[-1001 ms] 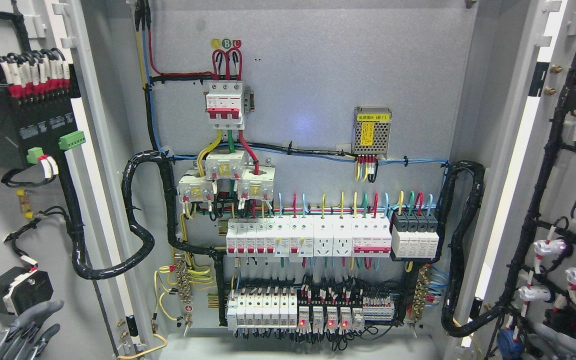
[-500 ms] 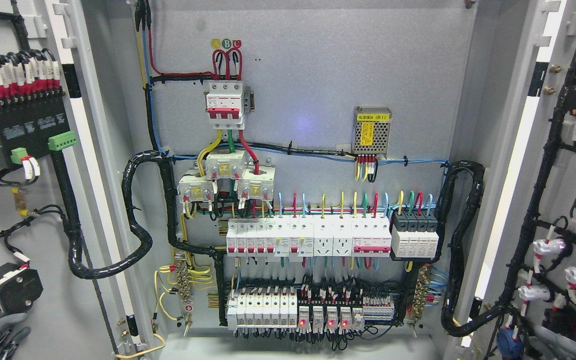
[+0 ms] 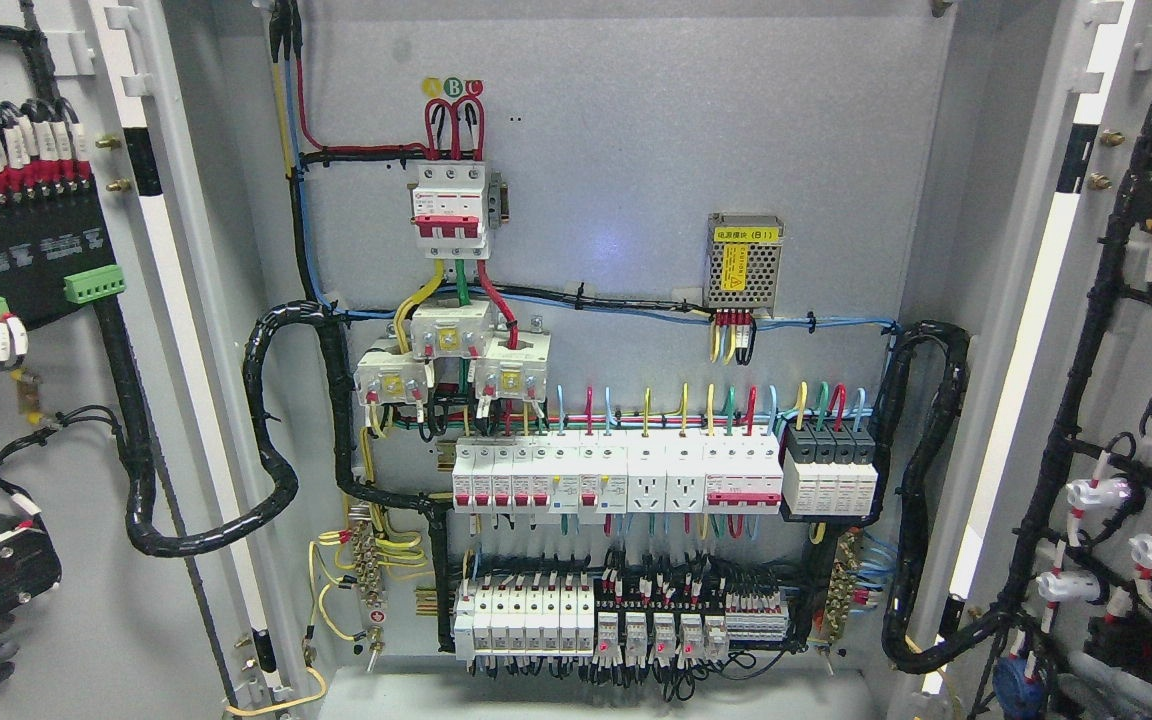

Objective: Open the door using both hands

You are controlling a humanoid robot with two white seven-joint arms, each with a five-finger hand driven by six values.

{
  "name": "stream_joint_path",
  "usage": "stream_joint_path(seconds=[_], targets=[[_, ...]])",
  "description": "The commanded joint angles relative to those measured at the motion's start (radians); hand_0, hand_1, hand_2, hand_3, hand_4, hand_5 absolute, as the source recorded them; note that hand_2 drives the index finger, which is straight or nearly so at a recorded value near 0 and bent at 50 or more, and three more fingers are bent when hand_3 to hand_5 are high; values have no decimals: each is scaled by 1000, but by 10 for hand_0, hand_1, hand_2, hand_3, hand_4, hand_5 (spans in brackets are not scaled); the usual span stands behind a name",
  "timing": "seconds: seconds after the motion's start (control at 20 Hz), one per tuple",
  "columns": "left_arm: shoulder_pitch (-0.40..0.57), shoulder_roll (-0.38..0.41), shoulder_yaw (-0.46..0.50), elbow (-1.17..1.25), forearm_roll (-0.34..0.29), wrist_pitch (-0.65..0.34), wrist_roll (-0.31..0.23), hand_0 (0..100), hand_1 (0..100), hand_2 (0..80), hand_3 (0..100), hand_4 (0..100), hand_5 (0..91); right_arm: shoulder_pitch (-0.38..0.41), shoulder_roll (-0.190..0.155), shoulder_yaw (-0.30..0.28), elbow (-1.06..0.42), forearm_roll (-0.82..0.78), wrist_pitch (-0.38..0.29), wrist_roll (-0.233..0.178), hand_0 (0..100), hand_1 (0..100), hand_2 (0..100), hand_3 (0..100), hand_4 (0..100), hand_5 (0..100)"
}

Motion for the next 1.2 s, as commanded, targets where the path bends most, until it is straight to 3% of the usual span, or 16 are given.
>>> stream_joint_path(seconds=[0.0, 0.7, 1.15], targets=[[0, 38, 42, 50, 44, 2, 0, 0, 0, 0, 0, 0, 0, 0, 1, 1, 1, 0, 0, 0, 0, 0, 0, 0, 0, 0], [0, 58, 78, 145, 107, 8, 0, 0, 0, 0, 0, 0, 0, -1, 2, 4, -1, 0, 0, 0, 0, 0, 0, 0, 0, 0], [-3, 65, 77, 230, 112, 11, 0, 0, 0, 0, 0, 0, 0, -1, 4, 4, -1, 1, 0, 0, 0, 0, 0, 0, 0, 0]])
